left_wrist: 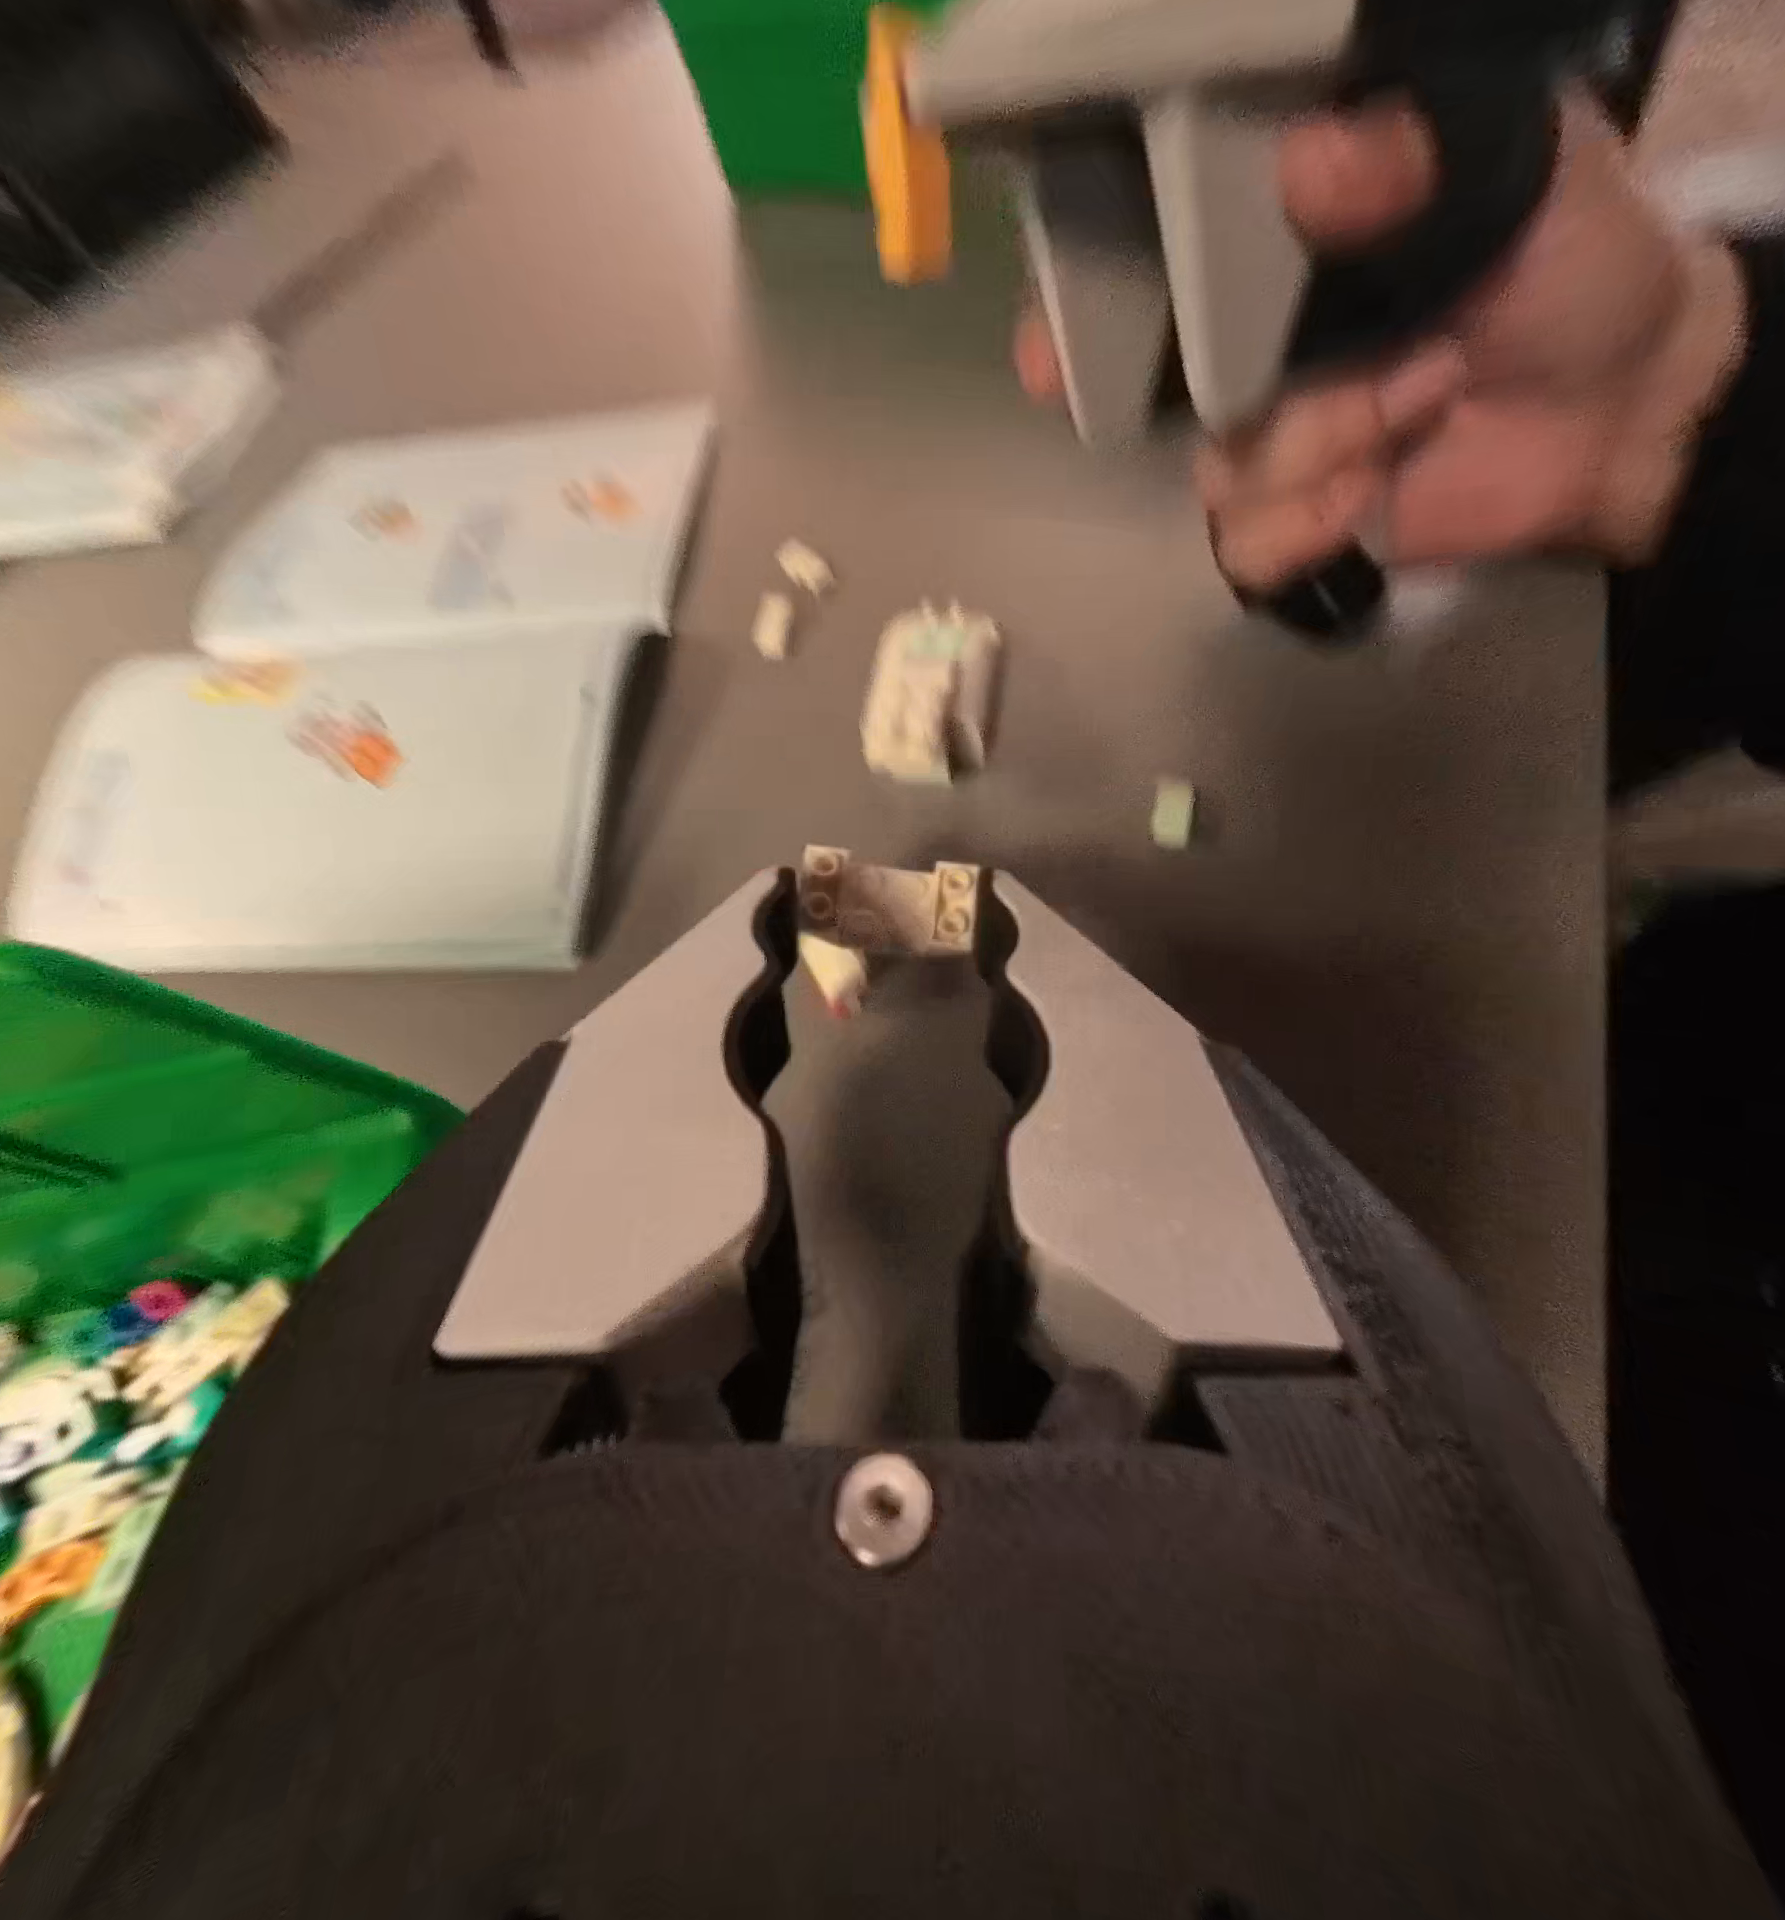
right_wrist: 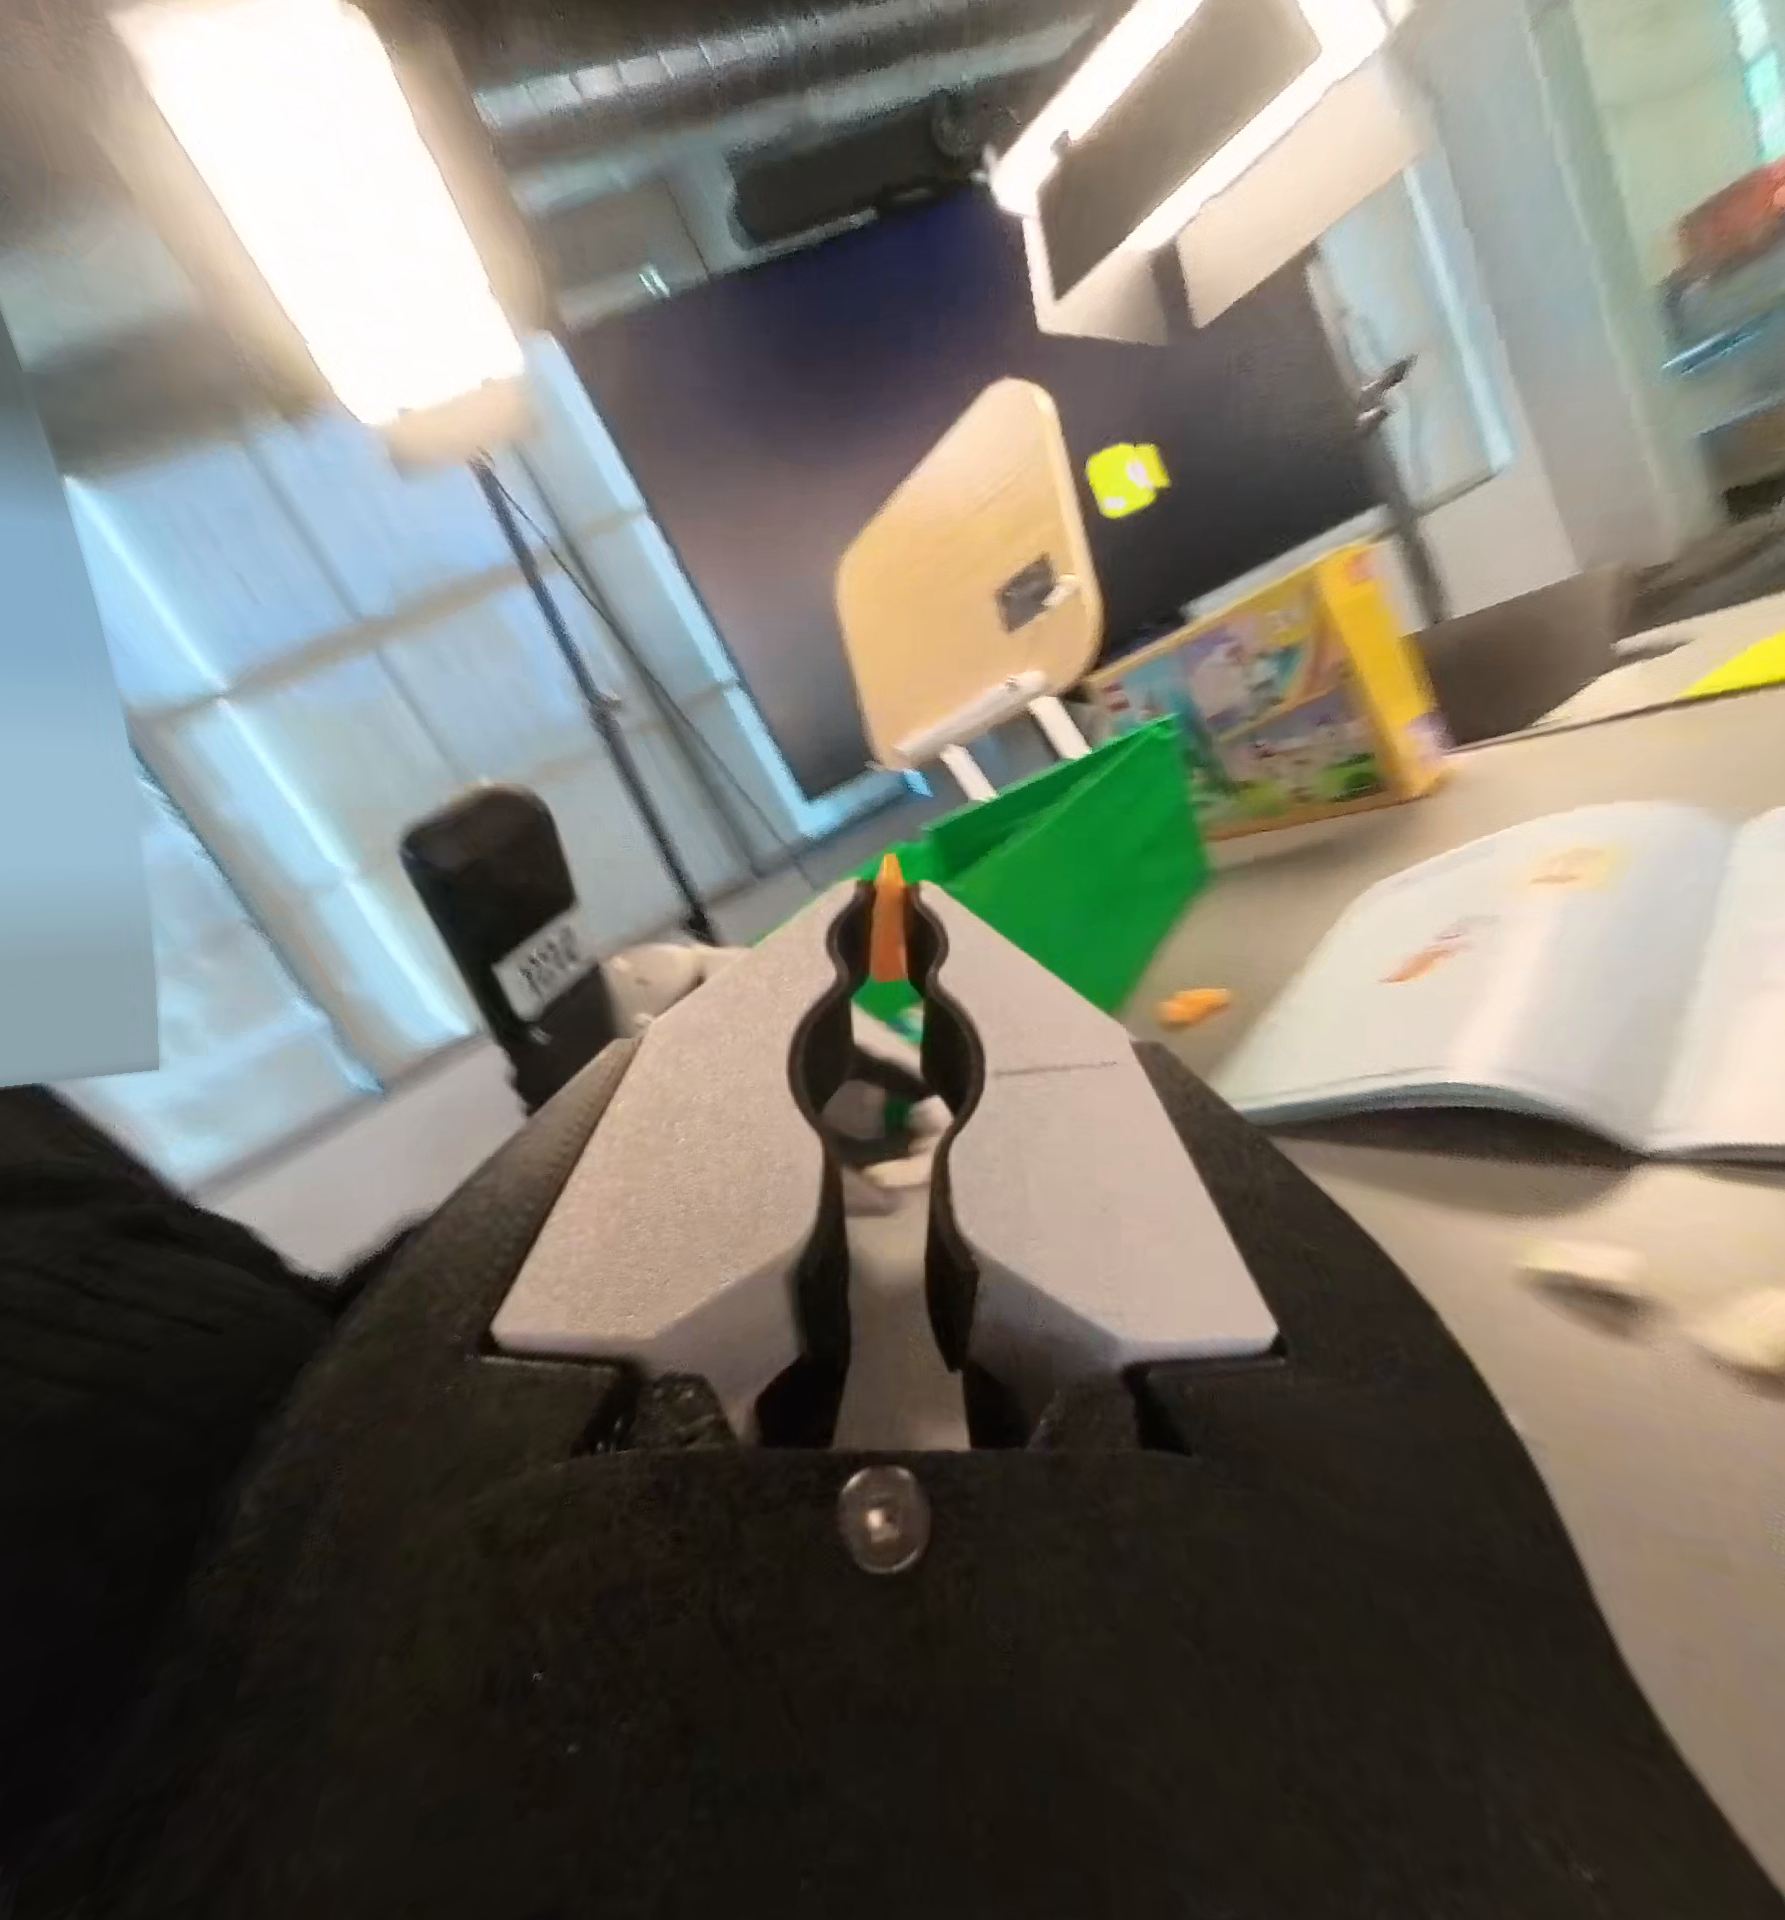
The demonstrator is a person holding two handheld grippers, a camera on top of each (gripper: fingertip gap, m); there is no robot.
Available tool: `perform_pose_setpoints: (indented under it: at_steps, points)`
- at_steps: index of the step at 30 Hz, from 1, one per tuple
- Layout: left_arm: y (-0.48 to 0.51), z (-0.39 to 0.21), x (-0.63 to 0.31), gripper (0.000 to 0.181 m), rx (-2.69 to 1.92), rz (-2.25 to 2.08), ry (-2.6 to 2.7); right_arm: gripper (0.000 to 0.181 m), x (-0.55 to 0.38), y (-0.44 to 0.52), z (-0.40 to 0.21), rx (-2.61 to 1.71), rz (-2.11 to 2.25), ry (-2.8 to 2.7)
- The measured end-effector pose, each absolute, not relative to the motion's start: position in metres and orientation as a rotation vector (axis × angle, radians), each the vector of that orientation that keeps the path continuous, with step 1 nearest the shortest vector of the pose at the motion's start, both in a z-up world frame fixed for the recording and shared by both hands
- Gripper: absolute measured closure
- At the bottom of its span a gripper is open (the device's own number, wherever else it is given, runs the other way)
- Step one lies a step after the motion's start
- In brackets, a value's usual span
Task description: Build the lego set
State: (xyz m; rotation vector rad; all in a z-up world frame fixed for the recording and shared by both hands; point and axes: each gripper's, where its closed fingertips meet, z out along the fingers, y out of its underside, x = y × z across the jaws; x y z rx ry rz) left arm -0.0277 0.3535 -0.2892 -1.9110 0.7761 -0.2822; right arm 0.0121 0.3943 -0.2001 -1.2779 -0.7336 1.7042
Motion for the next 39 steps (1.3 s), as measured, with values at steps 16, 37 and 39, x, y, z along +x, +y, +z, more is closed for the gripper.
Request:
perform_pose_setpoints:
  at_steps: [16,37,39]
  points:
    - [0.354,-0.192,-0.01,0.148,-1.374,0.046,0.542,0.177,-0.021,0.357,-0.176,-1.163,1.932,-0.604]
    - [0.355,-0.194,-0.004,0.149,-1.394,0.004,0.454,0.175,-0.011,0.36,-0.179,-1.136,1.717,-0.584]
    - [0.355,-0.193,-0.004,0.148,-1.391,0.004,0.455,0.175,-0.011,0.359,-0.18,-1.137,1.712,-0.598]
